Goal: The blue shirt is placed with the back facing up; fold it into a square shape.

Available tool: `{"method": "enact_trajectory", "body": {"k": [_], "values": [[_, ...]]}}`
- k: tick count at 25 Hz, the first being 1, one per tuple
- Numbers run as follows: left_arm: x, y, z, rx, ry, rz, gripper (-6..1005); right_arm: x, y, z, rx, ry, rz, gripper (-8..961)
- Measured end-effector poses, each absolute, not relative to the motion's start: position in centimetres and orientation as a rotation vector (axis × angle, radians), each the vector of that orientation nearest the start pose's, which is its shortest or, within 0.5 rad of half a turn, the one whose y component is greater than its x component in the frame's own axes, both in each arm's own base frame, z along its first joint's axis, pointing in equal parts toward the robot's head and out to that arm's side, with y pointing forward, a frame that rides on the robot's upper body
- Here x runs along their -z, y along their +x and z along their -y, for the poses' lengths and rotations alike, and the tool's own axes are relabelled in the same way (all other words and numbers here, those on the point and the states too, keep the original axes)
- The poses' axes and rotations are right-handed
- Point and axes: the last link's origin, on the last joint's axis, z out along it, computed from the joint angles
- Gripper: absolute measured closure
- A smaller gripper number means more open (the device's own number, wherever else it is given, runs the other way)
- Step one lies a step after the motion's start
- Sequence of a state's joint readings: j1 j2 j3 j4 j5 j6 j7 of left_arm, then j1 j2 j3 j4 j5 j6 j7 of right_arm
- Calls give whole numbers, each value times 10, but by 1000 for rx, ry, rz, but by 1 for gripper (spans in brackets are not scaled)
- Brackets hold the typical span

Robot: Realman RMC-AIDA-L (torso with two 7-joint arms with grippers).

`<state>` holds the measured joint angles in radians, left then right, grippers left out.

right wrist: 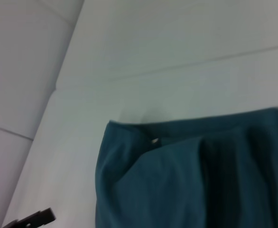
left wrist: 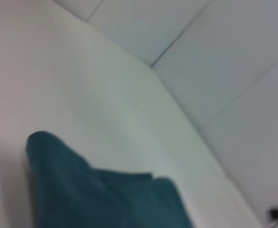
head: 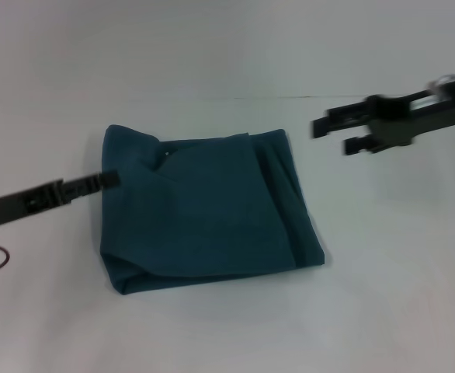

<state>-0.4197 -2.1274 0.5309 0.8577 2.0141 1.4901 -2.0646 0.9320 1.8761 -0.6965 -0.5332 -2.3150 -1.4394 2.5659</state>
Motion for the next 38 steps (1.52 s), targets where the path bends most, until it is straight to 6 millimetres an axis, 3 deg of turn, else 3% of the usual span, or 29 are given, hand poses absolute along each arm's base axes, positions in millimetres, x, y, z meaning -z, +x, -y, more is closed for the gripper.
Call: {"method": "enact_trajectory", "body": {"k": [5,11,16,38], "values": [[-46,-287,-334,1006,-2094,1579,208,1,189,-435,-353,-2330,-1773,7],[-55,-292,-340,1100,-1969,1589,139,42,193,-431,-317,-2295,-1733,7],[-63,-299,-341,1143,-1903,1584,139,65,193,-428,-314,-2269,-1712,7],[-63,-305,-343,1143,-1852,1589,139,94,179,-430,-312,-2236,-1717,7]]}}
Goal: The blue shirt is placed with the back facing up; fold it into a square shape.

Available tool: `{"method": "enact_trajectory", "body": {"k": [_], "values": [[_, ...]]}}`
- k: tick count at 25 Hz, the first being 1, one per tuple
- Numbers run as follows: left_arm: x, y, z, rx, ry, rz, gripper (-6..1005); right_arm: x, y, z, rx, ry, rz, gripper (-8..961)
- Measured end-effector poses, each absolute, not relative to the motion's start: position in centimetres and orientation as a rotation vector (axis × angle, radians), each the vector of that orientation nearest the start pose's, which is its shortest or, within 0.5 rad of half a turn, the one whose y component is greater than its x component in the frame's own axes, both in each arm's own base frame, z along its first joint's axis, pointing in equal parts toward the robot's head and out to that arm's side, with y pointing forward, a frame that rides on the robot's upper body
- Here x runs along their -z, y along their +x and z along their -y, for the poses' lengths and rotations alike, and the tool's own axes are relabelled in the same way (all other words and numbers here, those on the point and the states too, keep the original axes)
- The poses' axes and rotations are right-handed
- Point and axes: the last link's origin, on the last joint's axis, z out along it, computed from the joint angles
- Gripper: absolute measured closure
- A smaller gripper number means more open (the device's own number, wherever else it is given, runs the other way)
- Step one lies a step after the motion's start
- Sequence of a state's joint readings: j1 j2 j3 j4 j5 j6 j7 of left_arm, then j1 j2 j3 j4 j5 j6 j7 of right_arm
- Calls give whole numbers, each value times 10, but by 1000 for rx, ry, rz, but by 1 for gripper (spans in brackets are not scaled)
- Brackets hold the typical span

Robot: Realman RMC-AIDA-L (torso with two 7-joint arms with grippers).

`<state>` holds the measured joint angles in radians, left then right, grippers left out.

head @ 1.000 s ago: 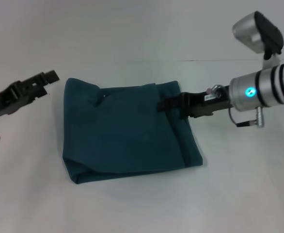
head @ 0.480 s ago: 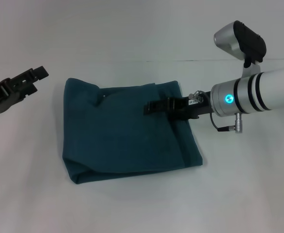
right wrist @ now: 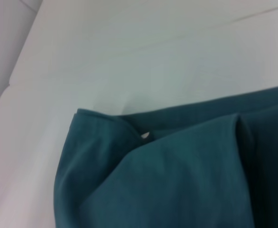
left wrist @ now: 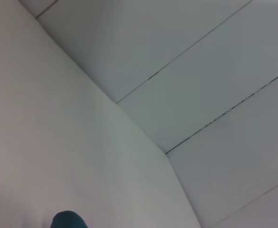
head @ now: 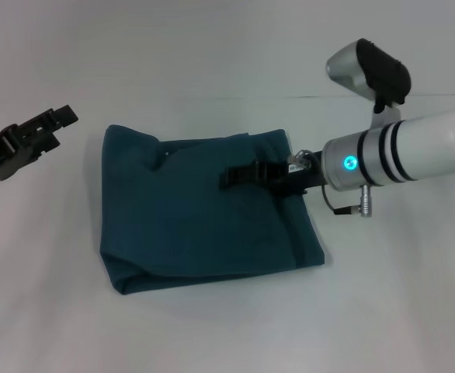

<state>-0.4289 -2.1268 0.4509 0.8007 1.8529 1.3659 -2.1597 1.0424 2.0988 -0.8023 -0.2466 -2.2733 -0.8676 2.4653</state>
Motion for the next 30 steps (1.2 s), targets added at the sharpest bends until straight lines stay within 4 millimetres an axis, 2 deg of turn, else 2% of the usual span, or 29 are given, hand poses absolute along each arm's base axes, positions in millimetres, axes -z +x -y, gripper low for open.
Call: {"method": "enact_trajectory", "body": {"k": [13,22,27,30], "values": [[-62,-306,-343,1142,-1844,1592,140,106,169,-427,-265,-2276,-1696,18],[-60,-302,-348,1142,-1840,1586,140,110,172,-424,-231,-2272,-1699,34],[-56,-303,-349,1143,-1840,1599,139,107,171,-426,-283,-2259,-1721,105],[-55,-304,-348,1143,-1840,1600,139,106,170,-426,-297,-2264,-1726,228]]}}
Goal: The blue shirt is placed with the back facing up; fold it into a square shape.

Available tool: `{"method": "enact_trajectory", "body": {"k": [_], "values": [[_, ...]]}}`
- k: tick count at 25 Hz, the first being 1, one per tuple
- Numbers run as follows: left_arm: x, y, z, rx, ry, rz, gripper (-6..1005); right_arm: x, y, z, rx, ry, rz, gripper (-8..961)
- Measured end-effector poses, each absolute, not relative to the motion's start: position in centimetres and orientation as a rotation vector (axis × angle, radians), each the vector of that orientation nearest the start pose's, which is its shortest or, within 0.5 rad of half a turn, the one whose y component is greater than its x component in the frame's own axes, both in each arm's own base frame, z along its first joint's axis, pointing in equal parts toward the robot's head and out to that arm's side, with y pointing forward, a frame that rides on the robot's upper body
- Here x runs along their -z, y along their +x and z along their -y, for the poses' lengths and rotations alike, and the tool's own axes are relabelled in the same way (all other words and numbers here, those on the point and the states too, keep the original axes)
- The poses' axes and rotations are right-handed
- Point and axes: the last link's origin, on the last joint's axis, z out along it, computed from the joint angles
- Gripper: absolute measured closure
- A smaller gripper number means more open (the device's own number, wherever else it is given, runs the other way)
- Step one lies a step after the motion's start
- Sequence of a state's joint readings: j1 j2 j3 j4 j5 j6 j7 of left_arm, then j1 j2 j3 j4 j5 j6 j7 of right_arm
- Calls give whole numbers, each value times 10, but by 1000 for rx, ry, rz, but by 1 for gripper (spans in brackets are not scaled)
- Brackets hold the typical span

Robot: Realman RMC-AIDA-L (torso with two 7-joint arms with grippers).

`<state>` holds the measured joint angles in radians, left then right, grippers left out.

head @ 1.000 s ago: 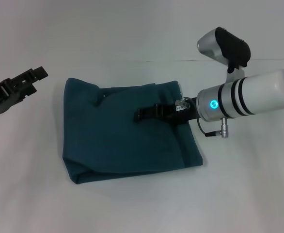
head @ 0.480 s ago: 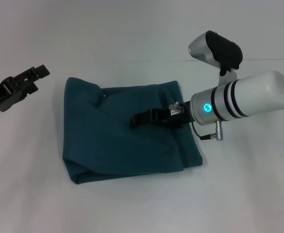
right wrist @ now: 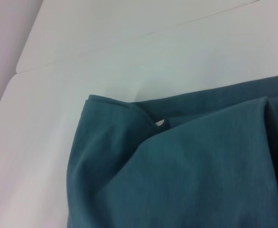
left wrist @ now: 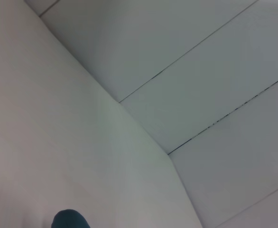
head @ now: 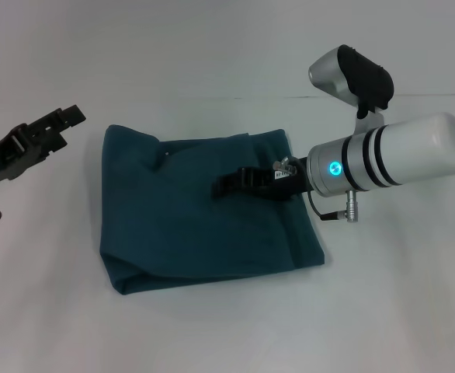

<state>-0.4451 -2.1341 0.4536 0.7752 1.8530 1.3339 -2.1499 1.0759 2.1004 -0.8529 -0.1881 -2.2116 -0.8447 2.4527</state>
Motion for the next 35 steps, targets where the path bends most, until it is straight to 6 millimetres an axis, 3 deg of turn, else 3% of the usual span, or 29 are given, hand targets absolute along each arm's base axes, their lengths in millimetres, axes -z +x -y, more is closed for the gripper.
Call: {"method": "enact_trajectory", "body": {"k": [11,22,30,35], "values": [[-56,-304,-348,1141,-1838,1599,139,104,171,-427,-307,-2254,-1730,448],[-56,-307,-347,1140,-1825,1602,139,98,161,-432,-361,-2281,-1715,887],[-58,-307,-346,1154,-1817,1599,140,87,156,-434,-401,-2308,-1714,857],[-59,-308,-346,1153,-1815,1597,140,70,147,-441,-458,-2317,-1687,839]]}}
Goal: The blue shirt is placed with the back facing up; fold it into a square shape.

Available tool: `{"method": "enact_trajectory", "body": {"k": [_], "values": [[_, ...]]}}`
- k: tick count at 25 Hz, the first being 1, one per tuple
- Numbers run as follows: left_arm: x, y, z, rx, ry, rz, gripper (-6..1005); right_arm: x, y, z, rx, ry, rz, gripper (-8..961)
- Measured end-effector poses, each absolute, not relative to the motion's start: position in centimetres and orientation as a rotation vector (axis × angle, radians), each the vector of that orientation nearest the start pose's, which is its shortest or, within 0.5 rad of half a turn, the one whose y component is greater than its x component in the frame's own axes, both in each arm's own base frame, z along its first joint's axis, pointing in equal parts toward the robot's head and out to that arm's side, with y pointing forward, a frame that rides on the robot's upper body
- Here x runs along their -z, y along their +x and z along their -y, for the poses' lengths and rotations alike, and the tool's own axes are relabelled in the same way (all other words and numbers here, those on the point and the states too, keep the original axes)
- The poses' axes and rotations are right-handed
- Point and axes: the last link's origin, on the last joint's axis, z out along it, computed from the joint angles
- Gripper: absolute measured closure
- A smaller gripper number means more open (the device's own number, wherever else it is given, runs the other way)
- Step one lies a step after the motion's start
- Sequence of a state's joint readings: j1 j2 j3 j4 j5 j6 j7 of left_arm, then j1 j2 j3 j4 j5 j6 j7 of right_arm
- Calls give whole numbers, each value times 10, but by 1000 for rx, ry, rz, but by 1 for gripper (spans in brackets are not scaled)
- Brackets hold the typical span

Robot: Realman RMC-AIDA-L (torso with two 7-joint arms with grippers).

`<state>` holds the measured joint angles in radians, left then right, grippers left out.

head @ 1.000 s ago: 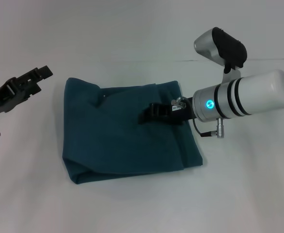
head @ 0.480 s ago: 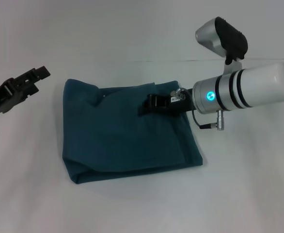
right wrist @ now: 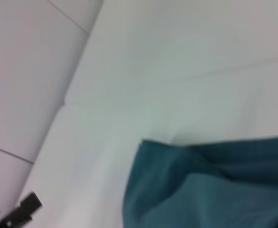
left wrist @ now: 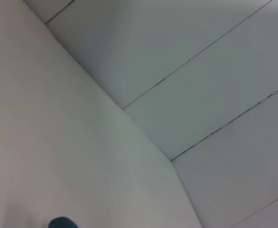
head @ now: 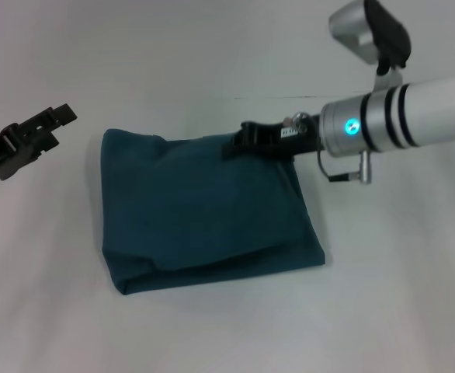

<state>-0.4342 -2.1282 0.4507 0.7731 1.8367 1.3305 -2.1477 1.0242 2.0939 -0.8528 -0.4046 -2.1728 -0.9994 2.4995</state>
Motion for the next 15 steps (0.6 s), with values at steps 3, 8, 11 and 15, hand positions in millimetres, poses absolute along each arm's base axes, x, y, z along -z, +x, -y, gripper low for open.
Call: {"method": "enact_trajectory", "body": {"k": [3,8,11,15], "values": [[-60,-308,-346,1155,-1814,1597,140,59,144,-444,-479,-2322,-1678,828],[-60,-308,-346,1155,-1812,1597,140,47,145,-442,-497,-2322,-1686,809],[-60,-308,-346,1157,-1810,1596,139,45,152,-442,-476,-2305,-1681,798],[-60,-308,-346,1161,-1808,1596,139,47,168,-444,-432,-2245,-1673,784]]}}
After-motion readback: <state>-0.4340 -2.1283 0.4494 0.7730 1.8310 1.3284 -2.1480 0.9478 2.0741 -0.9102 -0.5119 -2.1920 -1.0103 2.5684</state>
